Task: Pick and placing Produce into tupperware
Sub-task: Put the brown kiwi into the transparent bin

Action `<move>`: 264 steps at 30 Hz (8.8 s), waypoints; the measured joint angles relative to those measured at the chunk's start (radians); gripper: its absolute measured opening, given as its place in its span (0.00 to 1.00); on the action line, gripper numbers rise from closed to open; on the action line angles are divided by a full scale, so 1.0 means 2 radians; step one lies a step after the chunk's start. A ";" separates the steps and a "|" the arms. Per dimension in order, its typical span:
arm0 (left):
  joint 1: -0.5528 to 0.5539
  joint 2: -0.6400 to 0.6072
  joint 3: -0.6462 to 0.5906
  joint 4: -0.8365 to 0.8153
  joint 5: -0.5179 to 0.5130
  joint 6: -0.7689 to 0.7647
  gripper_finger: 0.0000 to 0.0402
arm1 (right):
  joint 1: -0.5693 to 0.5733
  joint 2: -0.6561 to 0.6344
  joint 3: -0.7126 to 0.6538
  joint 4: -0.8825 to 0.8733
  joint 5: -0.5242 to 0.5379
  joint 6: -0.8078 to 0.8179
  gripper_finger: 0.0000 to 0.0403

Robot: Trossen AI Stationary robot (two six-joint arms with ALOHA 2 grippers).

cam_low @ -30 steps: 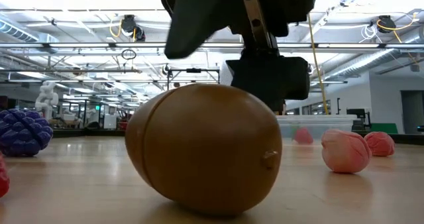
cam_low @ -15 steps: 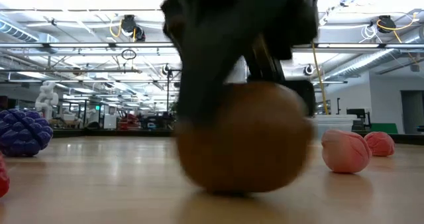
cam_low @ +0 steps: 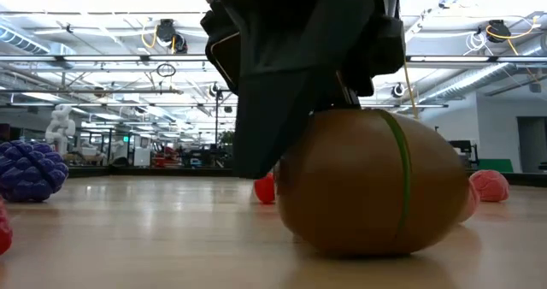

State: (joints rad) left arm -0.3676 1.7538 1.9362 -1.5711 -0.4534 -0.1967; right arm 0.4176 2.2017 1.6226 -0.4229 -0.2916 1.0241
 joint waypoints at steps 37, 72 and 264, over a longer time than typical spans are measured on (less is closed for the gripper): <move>0.000 0.000 0.000 0.000 0.004 -0.011 0.46 | -0.061 -0.037 -0.003 -0.132 0.005 -0.113 0.58; 0.000 0.000 -0.001 0.000 0.000 0.004 0.46 | -0.064 -0.137 -0.001 -0.284 0.095 -0.300 0.58; 0.026 0.000 -0.001 0.028 -0.031 -0.088 0.46 | 0.018 -0.137 -0.120 0.002 0.184 -0.635 0.52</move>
State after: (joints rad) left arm -0.3161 1.7538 1.9343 -1.5154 -0.5152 -0.3721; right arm 0.4545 1.9285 1.3834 -0.4193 0.0762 -0.2462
